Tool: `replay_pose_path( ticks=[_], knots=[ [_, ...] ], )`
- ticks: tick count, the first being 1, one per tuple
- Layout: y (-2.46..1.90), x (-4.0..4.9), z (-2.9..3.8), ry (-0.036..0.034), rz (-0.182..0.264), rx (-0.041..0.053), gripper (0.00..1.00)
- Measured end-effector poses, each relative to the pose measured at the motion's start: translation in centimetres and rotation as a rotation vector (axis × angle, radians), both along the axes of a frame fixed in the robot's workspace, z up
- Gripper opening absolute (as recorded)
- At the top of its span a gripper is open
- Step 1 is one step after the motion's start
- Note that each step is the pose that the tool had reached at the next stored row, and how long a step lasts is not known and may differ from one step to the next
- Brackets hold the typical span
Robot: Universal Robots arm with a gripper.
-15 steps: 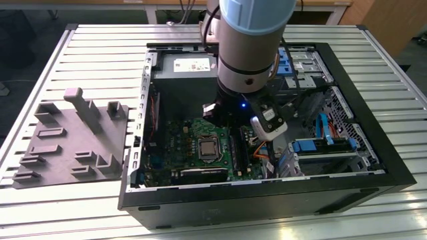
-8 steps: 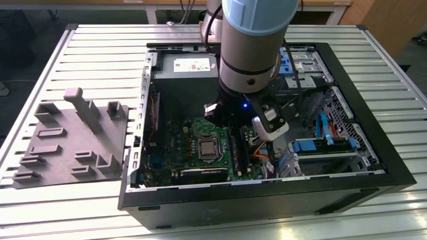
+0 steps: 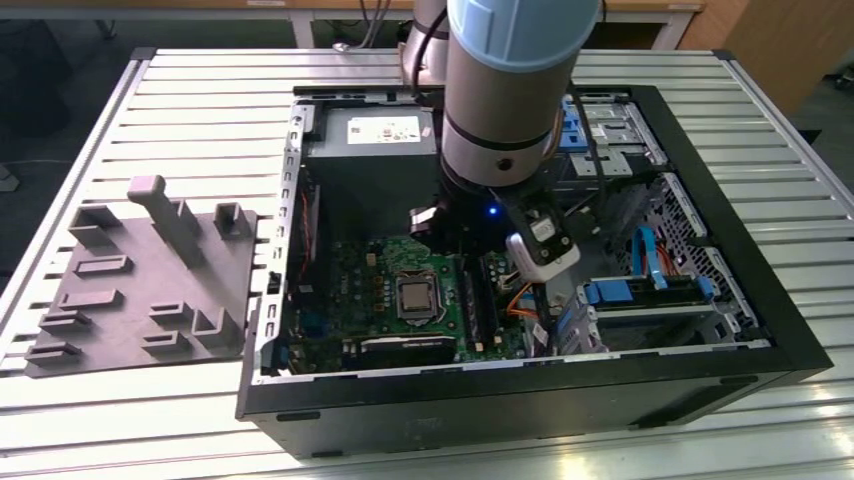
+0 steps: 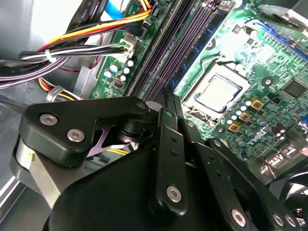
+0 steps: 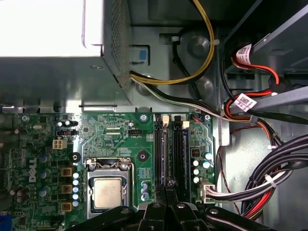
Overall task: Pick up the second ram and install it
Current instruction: 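Insert the second ram into the second slot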
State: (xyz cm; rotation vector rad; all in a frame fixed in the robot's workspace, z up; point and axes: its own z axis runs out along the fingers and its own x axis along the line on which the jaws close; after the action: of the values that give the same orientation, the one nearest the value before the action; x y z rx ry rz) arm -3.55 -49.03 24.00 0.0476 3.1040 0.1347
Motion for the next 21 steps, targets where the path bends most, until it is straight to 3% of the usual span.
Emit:
replay_pose_path(
  ticks=[21],
  knots=[
    [0.20, 0.43, -0.26, 0.0000, 0.000, 0.0000, 0.11]
  ],
)
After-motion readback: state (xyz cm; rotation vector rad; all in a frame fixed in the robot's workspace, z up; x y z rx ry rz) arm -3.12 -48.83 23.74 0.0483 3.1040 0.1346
